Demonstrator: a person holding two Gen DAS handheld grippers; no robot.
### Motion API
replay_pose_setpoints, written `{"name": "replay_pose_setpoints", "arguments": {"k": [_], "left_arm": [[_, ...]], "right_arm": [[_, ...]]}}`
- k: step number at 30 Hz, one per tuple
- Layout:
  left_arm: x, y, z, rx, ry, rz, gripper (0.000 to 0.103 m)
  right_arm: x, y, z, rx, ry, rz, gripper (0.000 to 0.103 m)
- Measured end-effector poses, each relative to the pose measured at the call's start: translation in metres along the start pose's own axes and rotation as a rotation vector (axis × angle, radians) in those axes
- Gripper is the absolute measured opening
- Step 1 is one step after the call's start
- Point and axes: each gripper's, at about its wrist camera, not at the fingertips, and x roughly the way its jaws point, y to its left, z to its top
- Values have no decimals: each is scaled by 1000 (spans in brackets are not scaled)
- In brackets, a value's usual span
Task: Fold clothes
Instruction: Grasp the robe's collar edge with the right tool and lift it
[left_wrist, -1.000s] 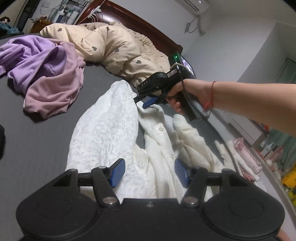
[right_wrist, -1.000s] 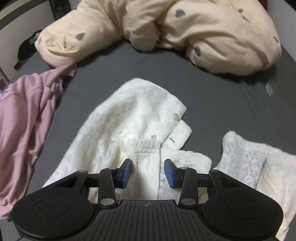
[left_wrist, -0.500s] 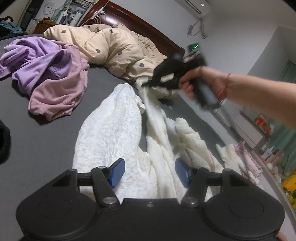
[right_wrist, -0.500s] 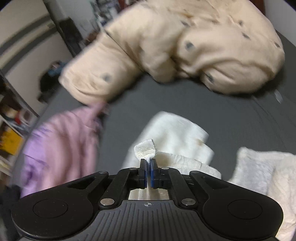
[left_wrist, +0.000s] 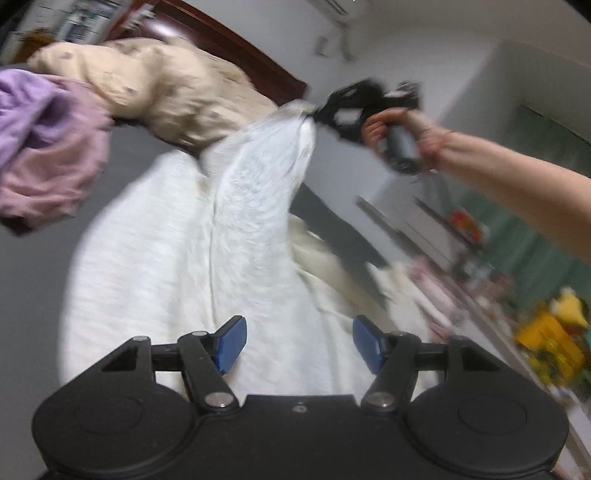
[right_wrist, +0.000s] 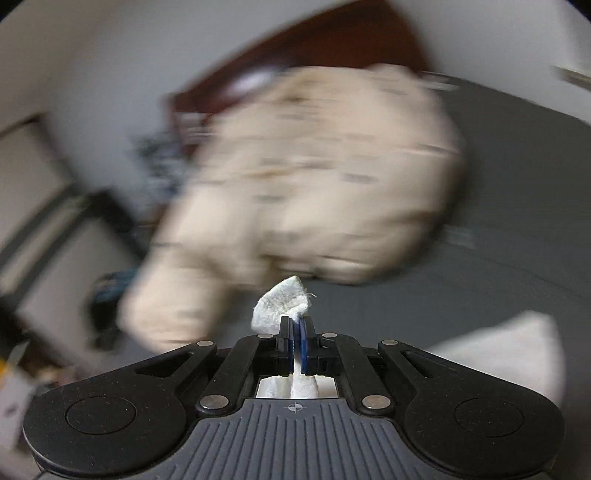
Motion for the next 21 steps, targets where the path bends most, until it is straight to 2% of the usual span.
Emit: {"name": "replay_pose_setpoints", "arguments": {"k": [2, 6, 10, 14, 16, 21], "left_arm": [[9, -8, -6, 36, 42, -9, 63], [27, -10, -16, 23, 137, -32, 63], [34, -4, -21, -30, 206, -96, 63], [31, -11, -24, 35, 219, -109, 63], [32, -15, -27, 66, 223, -111, 63], [34, -19, -30, 74, 244, -129, 63]], "right_arm": [[10, -30, -8, 44, 26, -92, 3], [29, -54, -26, 89, 77, -154, 3], [42, -30, -28, 16, 96, -116, 3], [50, 4, -18, -44, 44, -2, 3], [58, 10, -15, -66, 13, -2, 3], [71, -15, -16, -48, 57, -184, 3]]}}
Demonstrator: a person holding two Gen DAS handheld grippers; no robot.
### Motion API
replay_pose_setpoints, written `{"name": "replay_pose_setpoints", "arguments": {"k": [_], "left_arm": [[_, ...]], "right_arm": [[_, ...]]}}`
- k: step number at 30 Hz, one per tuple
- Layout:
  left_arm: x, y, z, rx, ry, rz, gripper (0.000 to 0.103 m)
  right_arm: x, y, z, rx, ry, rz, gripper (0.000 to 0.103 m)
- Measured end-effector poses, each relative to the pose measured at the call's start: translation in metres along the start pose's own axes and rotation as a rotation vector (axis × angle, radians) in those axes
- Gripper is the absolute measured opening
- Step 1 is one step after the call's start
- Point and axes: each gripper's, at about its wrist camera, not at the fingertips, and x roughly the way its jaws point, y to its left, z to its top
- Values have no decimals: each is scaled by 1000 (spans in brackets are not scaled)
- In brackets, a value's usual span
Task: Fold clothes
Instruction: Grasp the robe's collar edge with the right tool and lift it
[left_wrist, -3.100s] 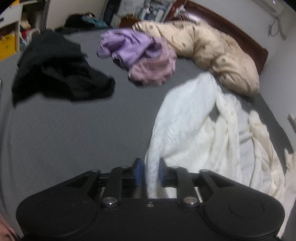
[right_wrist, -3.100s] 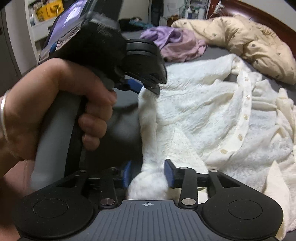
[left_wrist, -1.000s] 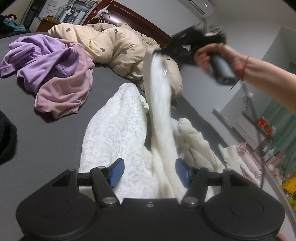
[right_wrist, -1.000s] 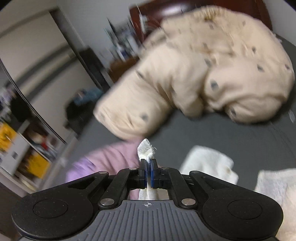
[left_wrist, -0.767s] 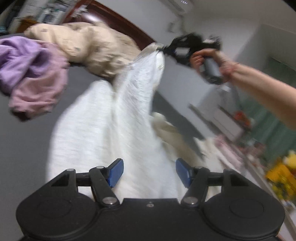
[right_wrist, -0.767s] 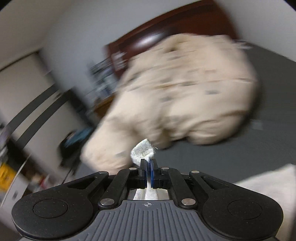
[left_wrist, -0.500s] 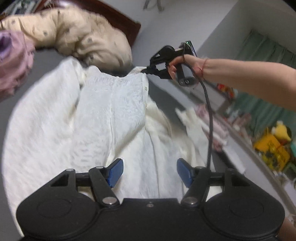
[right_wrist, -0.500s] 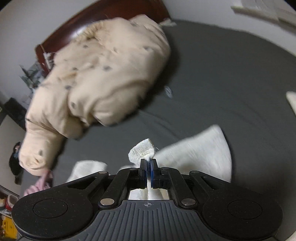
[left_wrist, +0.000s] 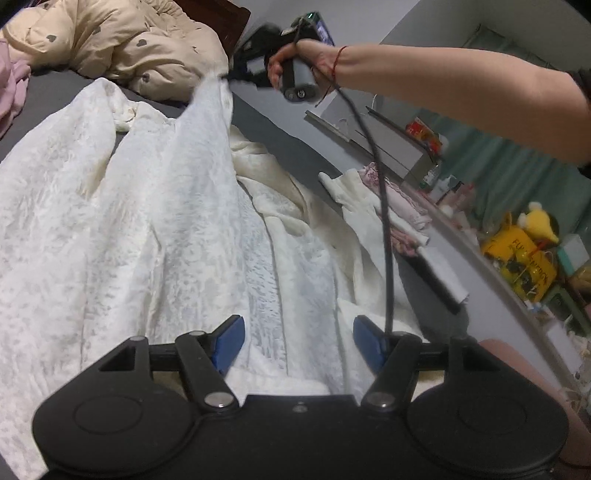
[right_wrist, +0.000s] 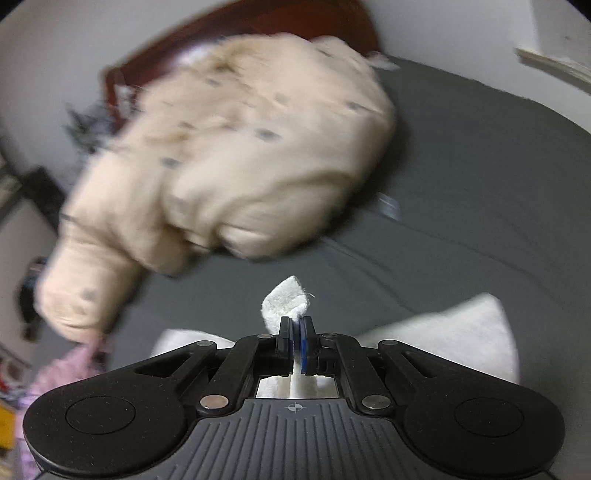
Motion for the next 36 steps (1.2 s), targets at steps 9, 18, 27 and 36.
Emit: {"name": "replay_pose_setpoints", "arguments": {"k": [9, 18, 27, 36], "left_arm": [[2, 5, -1, -38, 25, -31, 64], [-1, 3, 0, -26, 13, -25, 64], [-4, 11, 4, -48, -1, -14, 64], [-3, 15, 4, -61, 3, -17, 64]], "right_arm": [[14, -34, -4, -12, 125, -290, 5], [5, 60, -2, -296, 81, -21, 65], [63, 126, -49, -441, 304, -21, 58], [93, 110, -53, -358, 236, -9, 1]]}}
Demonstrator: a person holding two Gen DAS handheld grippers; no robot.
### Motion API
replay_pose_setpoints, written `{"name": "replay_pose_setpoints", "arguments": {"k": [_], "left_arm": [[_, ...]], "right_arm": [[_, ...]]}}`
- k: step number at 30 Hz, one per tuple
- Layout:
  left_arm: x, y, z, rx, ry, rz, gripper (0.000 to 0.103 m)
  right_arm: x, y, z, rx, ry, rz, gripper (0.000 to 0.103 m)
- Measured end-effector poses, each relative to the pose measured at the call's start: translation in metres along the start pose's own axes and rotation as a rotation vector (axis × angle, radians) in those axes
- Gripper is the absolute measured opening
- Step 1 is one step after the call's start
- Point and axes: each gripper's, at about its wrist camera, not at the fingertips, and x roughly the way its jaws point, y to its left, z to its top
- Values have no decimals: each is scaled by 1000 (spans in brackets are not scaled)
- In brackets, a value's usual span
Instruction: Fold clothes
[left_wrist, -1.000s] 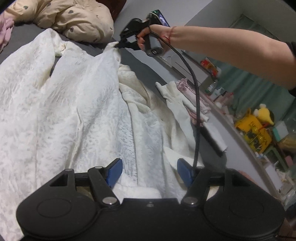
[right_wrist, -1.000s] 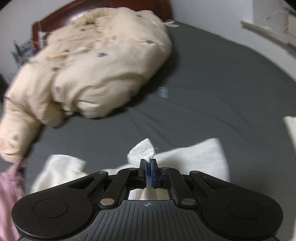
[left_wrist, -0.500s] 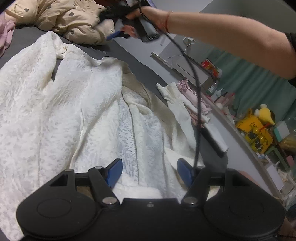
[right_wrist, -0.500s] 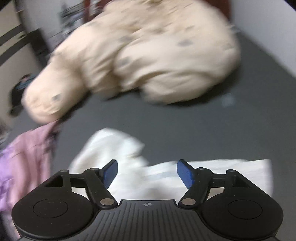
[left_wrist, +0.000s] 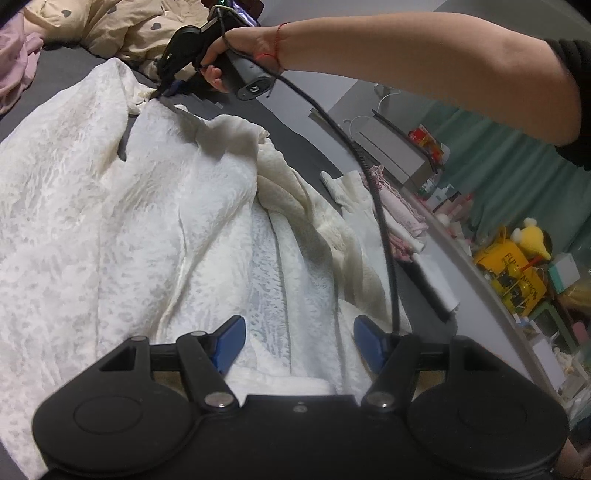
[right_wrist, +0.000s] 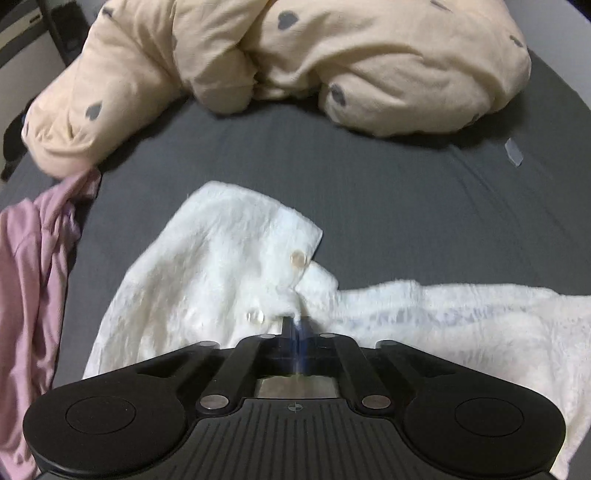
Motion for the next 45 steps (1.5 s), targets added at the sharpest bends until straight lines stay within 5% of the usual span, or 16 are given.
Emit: {"name": "replay_pose_setpoints", "arguments": {"k": [5, 12, 21, 24, 26, 28, 33, 38, 43, 45], "left_arm": [[2, 2, -1, -1, 5, 1, 64], [5, 1, 0, -3, 9, -3, 65], [6, 1, -1, 13, 14, -8, 65], [5, 2, -1, 4, 16, -15, 65], [6, 1, 0, 5, 18, -16, 65], [5, 2, 0, 5, 18, -15, 66], [5, -1, -1, 10, 19, -8, 67], [7, -8, -3, 36, 25, 3, 67], [8, -11, -3, 40, 25, 5, 68], [8, -9, -2, 29, 21, 3, 68]], "right_arm": [[-10, 9, 17, 46, -122, 63, 0], [7, 19, 26, 39, -150, 67, 1], [24, 12, 36, 76, -50, 101, 2], [0, 1, 49, 48, -63, 125, 21], [-21, -13, 54, 28, -70, 122, 57], [-36, -29, 53, 0, -42, 84, 67], [-42, -62, 27, -157, 122, -130, 67], [-39, -105, -2, -49, 144, -151, 64], [-32, -119, -12, 85, 139, -36, 23], [-34, -113, -9, 61, 106, -45, 16]]}}
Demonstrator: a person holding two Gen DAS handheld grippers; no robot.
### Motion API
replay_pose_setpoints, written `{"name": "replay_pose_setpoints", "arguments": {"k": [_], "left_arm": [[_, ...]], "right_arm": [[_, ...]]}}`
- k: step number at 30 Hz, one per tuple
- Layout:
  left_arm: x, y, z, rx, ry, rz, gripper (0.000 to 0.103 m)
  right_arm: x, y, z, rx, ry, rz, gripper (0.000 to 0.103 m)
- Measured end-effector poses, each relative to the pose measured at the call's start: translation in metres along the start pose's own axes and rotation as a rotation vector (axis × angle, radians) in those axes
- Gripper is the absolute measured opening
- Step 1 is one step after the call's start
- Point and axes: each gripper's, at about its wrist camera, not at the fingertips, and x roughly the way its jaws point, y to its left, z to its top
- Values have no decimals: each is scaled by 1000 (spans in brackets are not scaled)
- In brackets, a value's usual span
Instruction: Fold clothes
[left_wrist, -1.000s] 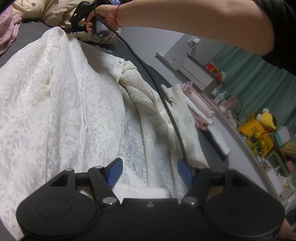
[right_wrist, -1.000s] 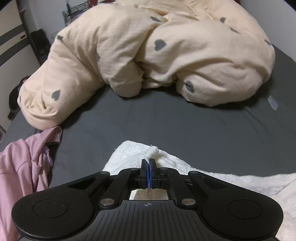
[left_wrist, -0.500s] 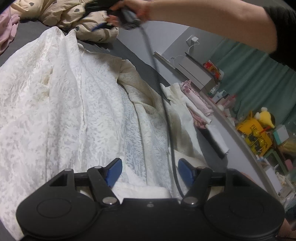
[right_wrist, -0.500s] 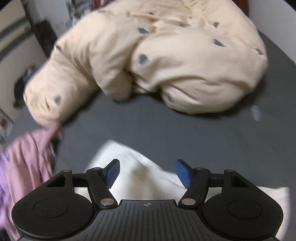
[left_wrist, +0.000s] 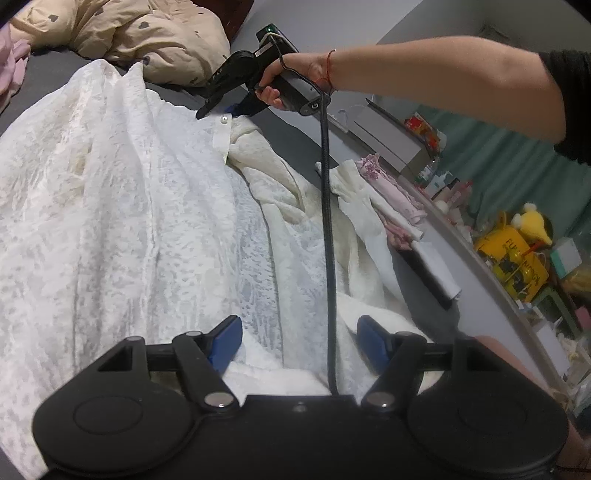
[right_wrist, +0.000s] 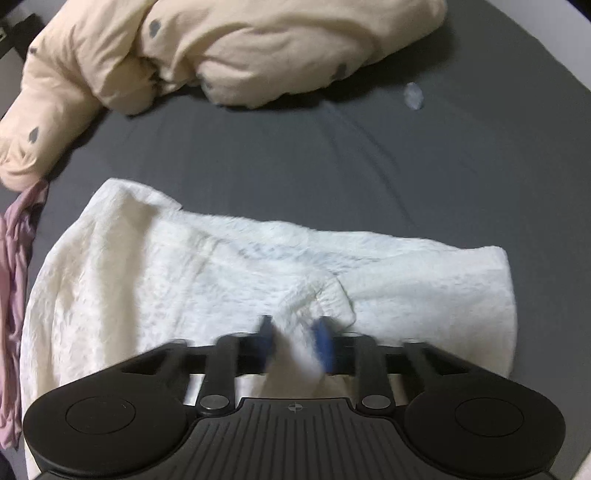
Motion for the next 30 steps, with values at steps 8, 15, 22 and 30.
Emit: {"name": "replay_pose_setpoints", "arguments": {"k": [8, 15, 22, 30], "left_arm": [[-3, 4, 2, -22, -21, -6, 68], [-2, 3, 0, -5, -16, 9, 68], [-5, 10, 2, -45, -28, -5, 68], [-12, 9, 5, -34, -67, 13, 68]], "right_arm": [[-11, 35, 14, -107, -189, 9, 9], [-9, 43, 25, -64, -280, -7, 0], [10, 56, 22, -109, -184, 61, 2], [12, 75, 24, -137, -132, -35, 57]]}}
